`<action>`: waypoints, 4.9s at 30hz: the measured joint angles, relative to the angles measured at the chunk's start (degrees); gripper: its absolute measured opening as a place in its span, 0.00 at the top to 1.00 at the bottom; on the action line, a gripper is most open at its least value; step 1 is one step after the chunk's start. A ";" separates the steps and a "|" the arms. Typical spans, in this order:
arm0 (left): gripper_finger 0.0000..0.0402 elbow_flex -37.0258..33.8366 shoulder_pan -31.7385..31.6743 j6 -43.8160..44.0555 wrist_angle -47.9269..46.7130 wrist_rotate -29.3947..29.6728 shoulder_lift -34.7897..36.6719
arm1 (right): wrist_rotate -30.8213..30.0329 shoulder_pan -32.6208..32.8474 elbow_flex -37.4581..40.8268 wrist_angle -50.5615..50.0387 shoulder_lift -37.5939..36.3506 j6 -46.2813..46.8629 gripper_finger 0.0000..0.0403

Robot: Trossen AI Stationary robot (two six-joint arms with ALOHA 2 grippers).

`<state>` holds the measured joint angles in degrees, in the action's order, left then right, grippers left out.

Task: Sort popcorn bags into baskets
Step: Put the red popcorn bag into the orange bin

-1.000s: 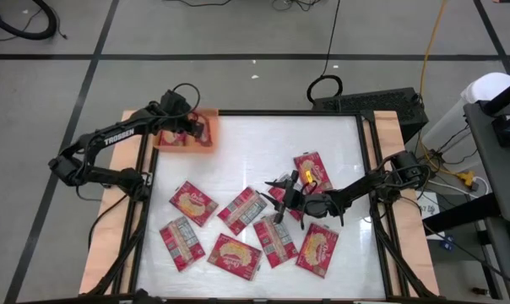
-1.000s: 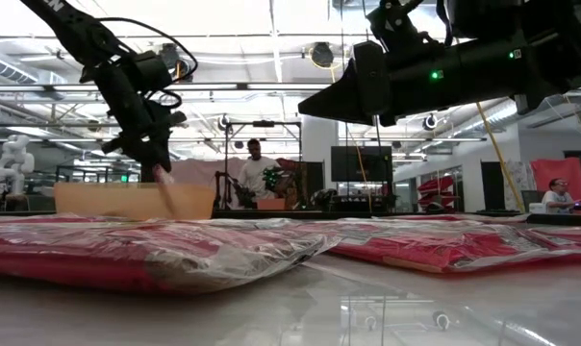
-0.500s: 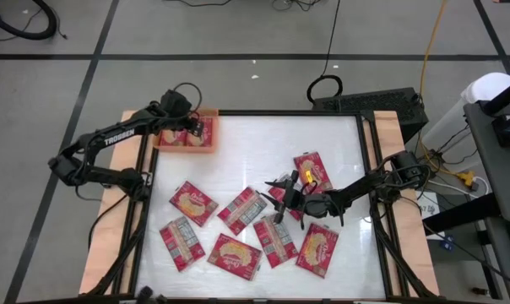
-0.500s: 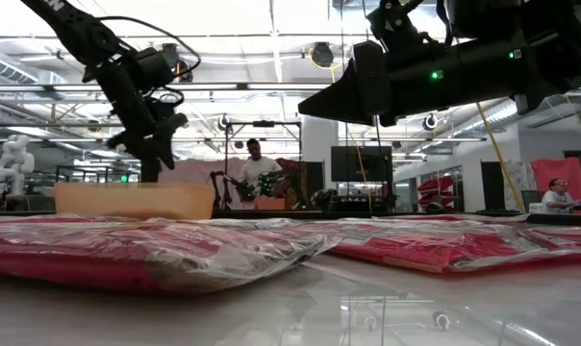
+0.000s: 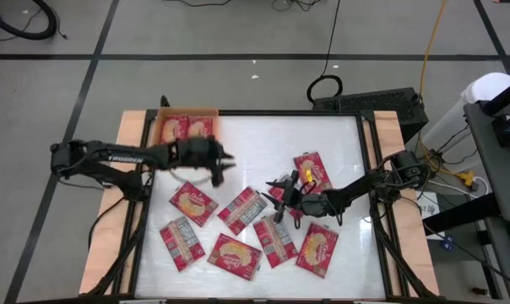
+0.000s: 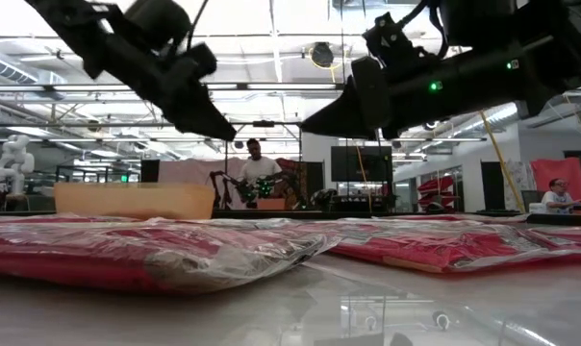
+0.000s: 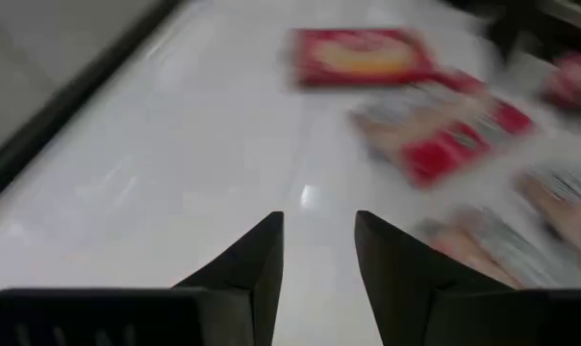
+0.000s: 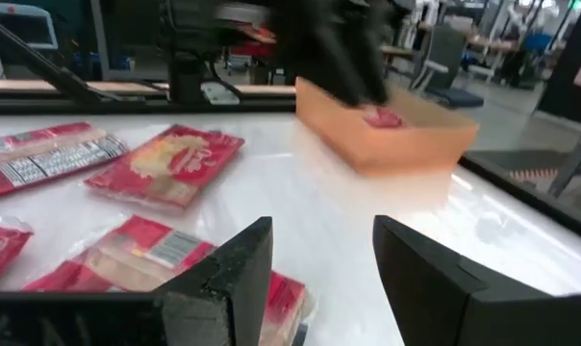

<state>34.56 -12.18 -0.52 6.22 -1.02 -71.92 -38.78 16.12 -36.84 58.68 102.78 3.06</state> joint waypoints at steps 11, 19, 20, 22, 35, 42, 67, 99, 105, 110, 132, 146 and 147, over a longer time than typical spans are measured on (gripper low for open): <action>0.51 -1.75 20.06 9.38 -7.41 4.96 -1.02 | 0.12 -0.45 0.00 -3.75 0.00 1.90 0.57; 0.28 -1.74 29.14 18.71 -10.54 9.29 -6.86 | 0.29 -0.68 0.00 -3.72 0.00 1.86 0.57; 0.26 -1.75 30.08 19.43 -10.89 9.77 -7.67 | 0.89 -0.71 0.00 -3.72 0.00 1.86 0.57; 0.23 -1.77 31.40 20.79 -10.64 11.58 -9.39 | 1.83 -0.81 0.00 -3.73 0.00 1.72 0.57; 0.60 -1.55 30.60 17.30 -4.06 12.20 -19.05 | 3.18 -1.66 0.00 -3.74 0.00 -0.96 0.57; 0.97 -1.81 26.01 13.23 -0.57 13.39 -17.79 | 5.97 1.64 -0.02 -6.03 0.00 -3.06 0.57; 0.99 -1.74 9.41 23.91 12.40 -1.82 -10.08 | -9.34 2.53 -6.71 -18.75 0.55 -30.06 0.34; 0.47 -1.68 6.71 9.84 2.38 7.80 6.78 | -7.34 -0.59 -4.29 -20.34 -12.85 -22.57 0.96; 0.51 -1.68 7.73 9.78 0.78 9.25 8.68 | -5.38 -1.96 2.52 -16.20 -19.85 -15.52 0.97; 0.55 -1.68 9.80 9.68 2.25 9.24 7.34 | 6.21 -5.37 10.06 -1.14 -21.65 -5.28 0.97; 0.22 4.12 12.89 -0.33 21.77 11.67 1.28 | 30.42 -15.49 -4.31 -38.91 -19.15 14.21 0.97; 0.50 6.65 11.44 -1.07 15.42 8.51 -4.41 | 31.40 -14.42 -10.84 -38.50 -19.21 3.49 0.97; 0.58 6.65 11.47 -1.45 15.51 7.87 -4.34 | 31.09 -14.38 -10.84 -38.48 -19.21 2.76 0.97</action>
<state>41.21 -0.71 -1.97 21.73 6.85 -76.26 -7.69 1.74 -47.68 20.21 83.57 5.83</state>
